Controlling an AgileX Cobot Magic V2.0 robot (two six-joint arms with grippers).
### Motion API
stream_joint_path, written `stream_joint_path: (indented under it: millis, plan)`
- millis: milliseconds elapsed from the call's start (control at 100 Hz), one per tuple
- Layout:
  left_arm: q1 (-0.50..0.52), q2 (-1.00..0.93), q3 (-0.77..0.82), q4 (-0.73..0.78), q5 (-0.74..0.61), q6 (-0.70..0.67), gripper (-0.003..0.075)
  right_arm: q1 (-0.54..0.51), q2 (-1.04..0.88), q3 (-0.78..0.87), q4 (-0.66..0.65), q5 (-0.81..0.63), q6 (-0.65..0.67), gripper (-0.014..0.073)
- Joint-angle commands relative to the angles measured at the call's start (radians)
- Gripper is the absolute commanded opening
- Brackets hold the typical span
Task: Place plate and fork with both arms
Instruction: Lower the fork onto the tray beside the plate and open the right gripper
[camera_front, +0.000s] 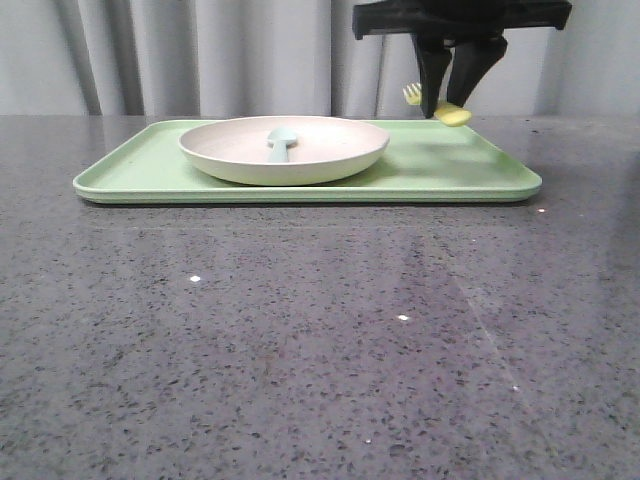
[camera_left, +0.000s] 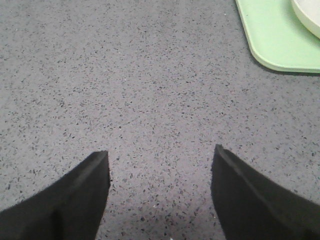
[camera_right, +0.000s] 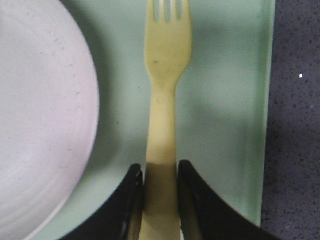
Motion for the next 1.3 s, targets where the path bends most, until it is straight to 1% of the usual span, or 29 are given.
stream_joint_path:
  millis: [0,290,700,990,1290]
  plan:
    - [0.0,0.004,-0.029,-0.007,-0.071,-0.007,0.0429,-0.023,-0.071,0.016,0.008,-0.072,-0.008,0.0004]
    - [0.0,0.004,-0.029,-0.007,-0.071,-0.007,0.0429,-0.042,-0.07,0.093,0.051,-0.169,-0.008,0.0004]
    - [0.0,0.004,-0.029,-0.007,-0.073,-0.007,0.0429,-0.042,-0.06,0.159,0.051,-0.244,-0.008,0.0004]
    - [0.0,0.004,-0.029,-0.007,-0.073,-0.007,0.0429,-0.042,-0.06,0.177,0.051,-0.273,-0.008,0.0004]
    - [0.0,0.004,-0.029,-0.007,-0.073,-0.007,0.0429,-0.042,-0.048,0.177,0.053,-0.266,-0.008,0.0008]
